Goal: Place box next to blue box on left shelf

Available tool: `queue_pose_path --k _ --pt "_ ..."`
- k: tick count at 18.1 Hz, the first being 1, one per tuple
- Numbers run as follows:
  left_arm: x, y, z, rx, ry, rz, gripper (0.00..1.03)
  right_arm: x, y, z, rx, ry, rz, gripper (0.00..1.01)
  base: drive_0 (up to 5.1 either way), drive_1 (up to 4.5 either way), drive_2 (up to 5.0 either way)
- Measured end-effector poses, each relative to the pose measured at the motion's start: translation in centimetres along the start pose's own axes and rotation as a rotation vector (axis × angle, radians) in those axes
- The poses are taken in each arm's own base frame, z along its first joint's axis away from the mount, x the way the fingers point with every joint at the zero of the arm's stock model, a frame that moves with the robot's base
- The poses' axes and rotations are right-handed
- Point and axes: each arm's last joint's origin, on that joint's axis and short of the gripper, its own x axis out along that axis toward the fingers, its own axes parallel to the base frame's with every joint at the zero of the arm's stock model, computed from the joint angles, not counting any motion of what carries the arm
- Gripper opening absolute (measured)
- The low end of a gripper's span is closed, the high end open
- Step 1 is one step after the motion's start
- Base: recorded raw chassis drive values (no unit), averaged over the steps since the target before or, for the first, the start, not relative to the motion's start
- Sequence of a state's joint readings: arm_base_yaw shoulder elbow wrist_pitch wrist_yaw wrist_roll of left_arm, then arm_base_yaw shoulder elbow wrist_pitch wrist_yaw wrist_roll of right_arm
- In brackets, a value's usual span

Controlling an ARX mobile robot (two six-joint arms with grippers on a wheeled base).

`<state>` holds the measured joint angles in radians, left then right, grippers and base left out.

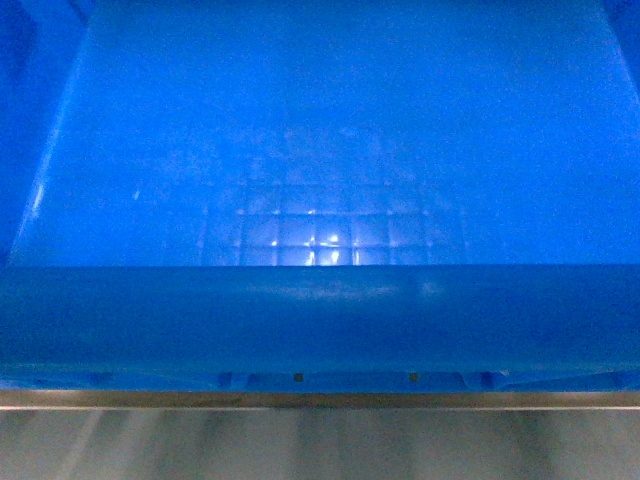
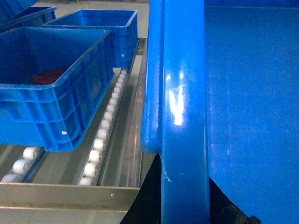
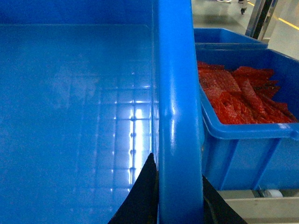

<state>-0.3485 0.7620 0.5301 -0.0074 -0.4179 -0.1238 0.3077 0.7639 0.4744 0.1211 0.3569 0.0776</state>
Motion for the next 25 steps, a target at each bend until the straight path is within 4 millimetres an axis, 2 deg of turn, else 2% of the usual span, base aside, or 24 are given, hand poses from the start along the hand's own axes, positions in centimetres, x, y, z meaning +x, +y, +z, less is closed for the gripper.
queue_pose_path --k 7,25 --pt "0.0 0.0 -0.04 0.001 0.004 0.0 0.07 0.0 0.0 -0.02 -0.001 0.002 -0.001 0.09 0.0 4.35 -4.3" --pt "0.07 -0.02 -0.06 0.002 0.005 0.0 0.07 0.07 0.01 -0.06 -0.002 0.005 -0.001 0.09 0.0 0.0 0.0"
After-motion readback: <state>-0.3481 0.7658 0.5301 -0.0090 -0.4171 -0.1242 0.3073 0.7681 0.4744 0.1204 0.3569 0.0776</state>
